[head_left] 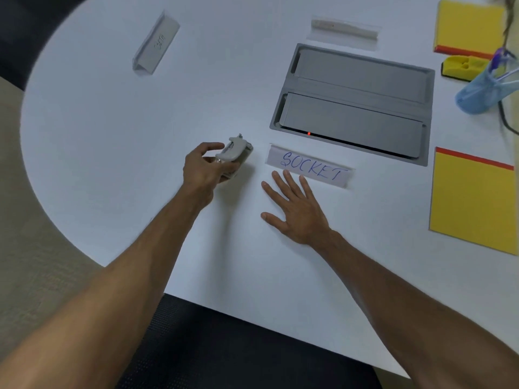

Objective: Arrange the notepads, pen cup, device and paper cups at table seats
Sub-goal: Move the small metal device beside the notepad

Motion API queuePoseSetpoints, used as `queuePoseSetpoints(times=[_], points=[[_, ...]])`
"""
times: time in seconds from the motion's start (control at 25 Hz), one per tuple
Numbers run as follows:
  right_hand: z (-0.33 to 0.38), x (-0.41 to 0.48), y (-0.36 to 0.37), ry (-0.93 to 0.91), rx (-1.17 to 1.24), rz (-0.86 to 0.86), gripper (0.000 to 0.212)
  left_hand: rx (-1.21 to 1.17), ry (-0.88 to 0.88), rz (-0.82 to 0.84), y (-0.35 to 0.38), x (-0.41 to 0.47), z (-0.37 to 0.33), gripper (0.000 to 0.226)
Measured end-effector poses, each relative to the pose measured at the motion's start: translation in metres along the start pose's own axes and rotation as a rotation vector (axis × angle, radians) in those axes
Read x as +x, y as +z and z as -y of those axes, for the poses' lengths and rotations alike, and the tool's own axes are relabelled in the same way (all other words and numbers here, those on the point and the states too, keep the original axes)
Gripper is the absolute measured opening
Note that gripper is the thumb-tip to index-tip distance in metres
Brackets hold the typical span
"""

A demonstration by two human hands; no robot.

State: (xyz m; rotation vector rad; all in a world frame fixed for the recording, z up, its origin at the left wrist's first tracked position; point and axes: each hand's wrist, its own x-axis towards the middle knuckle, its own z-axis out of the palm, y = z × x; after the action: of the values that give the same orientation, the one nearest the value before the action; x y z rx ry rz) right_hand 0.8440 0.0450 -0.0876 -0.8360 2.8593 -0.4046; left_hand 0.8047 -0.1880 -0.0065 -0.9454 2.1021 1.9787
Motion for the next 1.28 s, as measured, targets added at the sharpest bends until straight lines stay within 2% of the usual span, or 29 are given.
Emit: queuePoseSetpoints(times=[0.08,0.16,0.24,0.28,0.36,0.44,0.6,0.68,0.8,0.96,1.16,1.28], points=[[0.013,0.003,-0.016,0.143,0.314,0.035,0.065,0.072,0.096,-0.003,-0.003,-0.024,0.003,0.069],[0.033,0.005,-0.047,0.448,0.905,-0.032,0.055,0.171,0.187,0.014,0.001,-0.046,0.002,0.071],[0.047,0.002,-0.076,0.638,1.489,-0.143,0.056,0.262,0.281,0.041,0.012,-0.070,0.000,0.072],[0.051,-0.002,-0.087,0.669,1.670,-0.170,0.060,0.307,0.334,0.053,0.020,-0.082,0.000,0.070],[0.051,-0.013,-0.100,0.686,1.788,-0.216,0.068,0.356,0.424,0.076,0.037,-0.105,-0.001,0.064],[0.044,-0.029,-0.107,0.669,1.700,-0.285,0.081,0.365,0.476,0.102,0.056,-0.122,0.001,0.058],[0.003,-0.067,-0.118,0.594,1.252,-0.319,0.091,0.421,0.528,0.219,0.100,-0.141,0.000,0.049],[-0.021,-0.087,-0.127,0.580,1.231,-0.288,0.095,0.451,0.540,0.280,0.125,-0.148,-0.003,0.054],[-0.056,-0.113,-0.143,0.587,1.241,-0.322,0.090,0.451,0.576,0.419,0.164,-0.160,-0.009,0.064],[-0.099,-0.137,-0.158,0.686,1.101,-0.454,0.077,0.485,0.555,0.569,0.214,-0.166,-0.016,0.074],[-0.156,-0.148,-0.155,0.796,0.824,-0.539,0.076,0.608,0.519,0.578,0.277,-0.151,-0.014,0.084],[-0.190,-0.148,-0.150,0.878,0.697,-0.585,0.076,0.760,0.583,0.545,0.311,-0.134,0.005,0.078]])
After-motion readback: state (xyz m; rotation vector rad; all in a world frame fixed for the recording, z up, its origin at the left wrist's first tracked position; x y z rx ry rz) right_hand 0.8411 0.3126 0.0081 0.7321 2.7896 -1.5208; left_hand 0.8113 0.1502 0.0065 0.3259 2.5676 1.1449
